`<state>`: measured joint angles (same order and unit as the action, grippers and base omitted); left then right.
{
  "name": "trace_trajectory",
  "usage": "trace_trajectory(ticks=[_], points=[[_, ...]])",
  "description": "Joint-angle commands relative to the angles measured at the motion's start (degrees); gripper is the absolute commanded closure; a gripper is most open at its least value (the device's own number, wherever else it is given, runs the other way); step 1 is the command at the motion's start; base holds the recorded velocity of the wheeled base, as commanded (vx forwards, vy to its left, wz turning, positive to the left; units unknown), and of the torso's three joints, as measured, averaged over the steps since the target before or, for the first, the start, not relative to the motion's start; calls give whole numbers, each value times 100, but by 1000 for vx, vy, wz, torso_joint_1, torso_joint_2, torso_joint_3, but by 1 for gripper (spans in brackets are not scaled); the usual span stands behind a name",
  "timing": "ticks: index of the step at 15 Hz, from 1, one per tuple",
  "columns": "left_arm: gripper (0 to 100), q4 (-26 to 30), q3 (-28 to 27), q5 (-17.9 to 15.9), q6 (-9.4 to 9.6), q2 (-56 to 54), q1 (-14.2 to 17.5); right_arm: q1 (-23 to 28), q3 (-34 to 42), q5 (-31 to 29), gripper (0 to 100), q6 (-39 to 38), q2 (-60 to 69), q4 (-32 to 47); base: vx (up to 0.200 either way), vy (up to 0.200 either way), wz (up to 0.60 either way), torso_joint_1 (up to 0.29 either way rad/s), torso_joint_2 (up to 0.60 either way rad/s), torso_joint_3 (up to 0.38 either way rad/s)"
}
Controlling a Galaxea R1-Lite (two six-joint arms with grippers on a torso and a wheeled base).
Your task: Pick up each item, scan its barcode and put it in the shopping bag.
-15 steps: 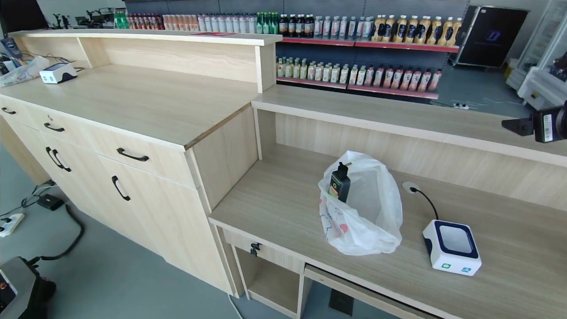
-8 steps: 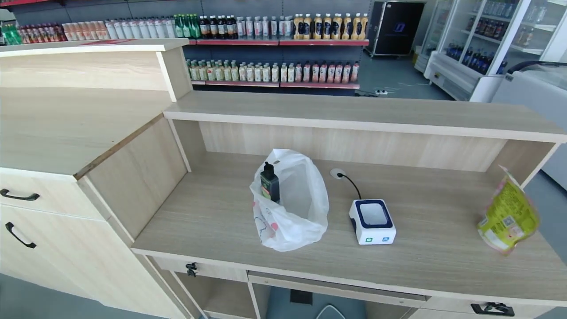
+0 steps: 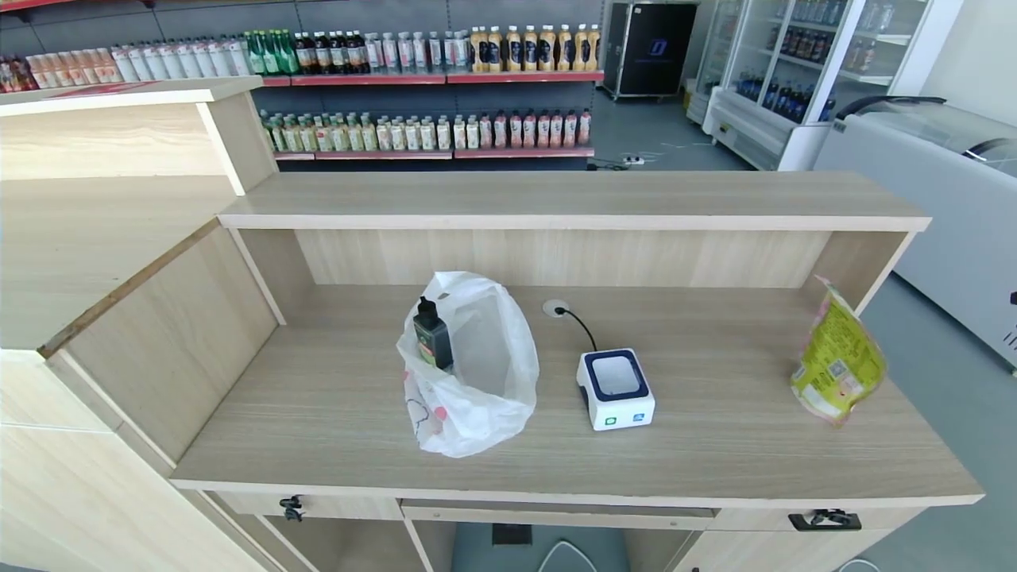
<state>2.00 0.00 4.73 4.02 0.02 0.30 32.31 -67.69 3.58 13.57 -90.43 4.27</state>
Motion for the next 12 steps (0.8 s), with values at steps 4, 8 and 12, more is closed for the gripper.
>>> trace_trajectory(ticks=[4, 8, 12], points=[[0, 2, 0, 2, 2, -2, 5, -198, -394, 1057, 0, -82, -977, -690, 0, 0, 0, 0, 0, 0], [0, 2, 0, 2, 2, -2, 5, -286, -446, 1101, 0, -47, -1302, -690, 0, 0, 0, 0, 0, 0], [0, 2, 0, 2, 2, -2, 5, -295, -306, 1285, 0, -91, -1478, -690, 0, 0, 0, 0, 0, 0]])
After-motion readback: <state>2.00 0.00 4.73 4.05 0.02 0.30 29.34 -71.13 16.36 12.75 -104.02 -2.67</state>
